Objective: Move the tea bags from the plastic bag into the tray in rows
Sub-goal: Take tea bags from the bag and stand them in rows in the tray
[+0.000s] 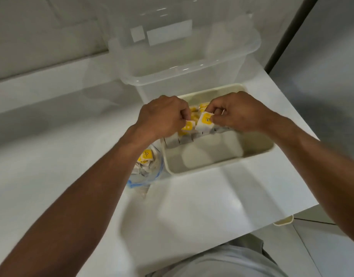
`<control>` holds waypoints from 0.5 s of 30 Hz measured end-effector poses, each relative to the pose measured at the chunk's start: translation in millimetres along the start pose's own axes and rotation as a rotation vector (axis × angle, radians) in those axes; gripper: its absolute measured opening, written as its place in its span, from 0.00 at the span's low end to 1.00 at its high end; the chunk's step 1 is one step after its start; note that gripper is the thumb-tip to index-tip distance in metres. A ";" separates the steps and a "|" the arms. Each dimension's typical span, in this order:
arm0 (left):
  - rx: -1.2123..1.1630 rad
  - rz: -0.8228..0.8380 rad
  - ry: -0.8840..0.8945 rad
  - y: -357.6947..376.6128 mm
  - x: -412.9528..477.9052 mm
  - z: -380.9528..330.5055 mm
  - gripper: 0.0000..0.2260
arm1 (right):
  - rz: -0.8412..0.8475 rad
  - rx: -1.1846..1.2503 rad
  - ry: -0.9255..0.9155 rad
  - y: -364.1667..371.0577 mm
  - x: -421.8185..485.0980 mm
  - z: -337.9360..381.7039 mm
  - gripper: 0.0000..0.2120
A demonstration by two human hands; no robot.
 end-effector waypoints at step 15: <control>-0.004 0.254 -0.055 29.4 10.1 -14.0 0.06 | 0.274 -0.011 -0.101 10.3 17.2 -25.4 0.04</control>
Point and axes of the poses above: each hand's wrist, its own x-axis towards the middle knuckle, its own y-axis out of the palm, z = x × y, the point moved 6 cm from there along x, towards the middle knuckle, and after that the axes turned 1 degree about z, right-handed, at the moved point
